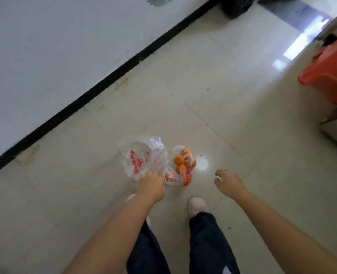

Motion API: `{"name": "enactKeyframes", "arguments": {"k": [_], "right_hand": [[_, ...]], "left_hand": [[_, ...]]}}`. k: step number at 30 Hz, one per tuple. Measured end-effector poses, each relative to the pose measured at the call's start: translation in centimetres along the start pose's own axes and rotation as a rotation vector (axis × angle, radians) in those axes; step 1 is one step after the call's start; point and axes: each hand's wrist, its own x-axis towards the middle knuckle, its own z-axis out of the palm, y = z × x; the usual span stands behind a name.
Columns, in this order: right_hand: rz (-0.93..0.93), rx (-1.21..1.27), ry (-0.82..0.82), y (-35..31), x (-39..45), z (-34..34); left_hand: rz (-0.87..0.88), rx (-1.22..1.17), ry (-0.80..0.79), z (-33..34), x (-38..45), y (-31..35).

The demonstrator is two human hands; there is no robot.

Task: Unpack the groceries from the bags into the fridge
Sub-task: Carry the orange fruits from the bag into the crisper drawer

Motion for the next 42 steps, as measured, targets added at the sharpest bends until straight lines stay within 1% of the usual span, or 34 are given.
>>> {"name": "enactKeyframes", "arguments": {"k": [4,8,11,15,17,19,20,22,23,24,25,26,27,29,30,31,32,33,34,35,36,37,38,39,40,41,42], "right_hand": [[0.099,0.116,-0.021,-3.2,4.8,4.9],[0.157,0.272,0.036,-5.0,11.4,10.7],[0.153,0.274,0.042,-3.9,17.8,16.3],[0.123,0.181,0.036,-0.9,26.6,23.5],[0.034,0.072,0.057,0.7,30.4,26.4],[-0.169,-0.073,0.191,2.2,33.8,28.9],[-0.268,-0.122,0.233,3.1,35.5,30.0],[-0.338,-0.193,0.18,4.5,37.9,30.9],[-0.358,-0.202,0.17,5.5,39.0,31.3],[-0.395,-0.237,0.206,6.4,40.1,31.5],[-0.408,-0.333,0.26,7.1,40.7,31.1],[-0.401,-0.458,0.263,7.5,41.1,30.8],[-0.339,-0.562,0.179,7.6,41.0,30.5],[-0.269,-0.566,0.068,7.8,41.0,30.2],[-0.263,-0.521,0.076,7.6,41.0,30.5],[-0.281,-0.559,0.085,7.2,40.7,30.5],[-0.364,-0.575,0.234,7.2,40.8,31.0],[-0.395,-0.596,0.322,6.6,40.6,31.5],[-0.415,-0.608,0.351,6.2,40.5,32.2],[-0.443,-0.64,0.295,5.7,41.0,32.5],[-0.488,-0.648,0.257,5.5,41.7,32.7],[-0.511,-0.692,0.229,5.7,42.2,33.1],[-0.514,-0.707,0.157,5.6,42.1,32.8],[-0.607,-0.703,0.167,5.6,42.0,32.2],[-0.649,-0.704,0.176,5.6,41.7,31.4],[-0.654,-0.692,0.203,5.9,41.3,30.6],[-0.6,-0.676,0.108,6.2,40.7,30.1]], "left_hand": [[0.083,0.082,-0.074,1.6,6.2,-4.0],[0.148,0.069,-0.068,5.0,14.1,-5.9],[0.224,0.033,-0.067,9.4,20.5,-5.7],[0.34,0.087,-0.072,16.9,30.1,-5.0],[0.388,0.145,-0.054,20.5,34.7,-5.0],[0.449,0.237,-0.011,23.3,38.5,-5.2],[0.473,0.273,0.01,24.2,40.2,-5.5],[0.487,0.296,0.013,24.9,42.7,-5.9],[0.498,0.312,0.013,25.0,43.8,-6.2],[0.518,0.338,0.02,25.0,44.7,-6.5],[0.543,0.367,0.031,25.0,45.4,-6.8],[0.566,0.402,0.039,25.1,45.9,-7.1],[0.601,0.454,0.05,25.4,46.2,-7.3],[0.687,0.585,0.067,26.5,46.1,-7.5],[0.721,0.637,0.063,27.1,45.9,-7.5],[0.739,0.684,0.039,27.7,45.6,-7.4],[0.74,0.721,0.003,28.2,45.3,-7.4],[0.74,0.73,-0.021,28.5,45.1,-7.2],[0.737,0.736,-0.039,28.9,44.9,-7.2],[0.759,0.728,-0.052,29.5,44.6,-7.4],[0.822,0.737,-0.023,29.8,44.4,-7.7],[0.91,0.745,0.056,30.4,44.6,-8.2],[0.956,0.716,0.125,30.6,44.5,-8.7],[0.956,0.689,0.159,30.6,44.3,-9.1],[0.953,0.7,0.17,30.6,44.4,-9.6],[0.936,0.726,0.121,30.6,44.7,-9.9],[0.906,0.766,0.048,30.4,44.8,-10.1]]}}
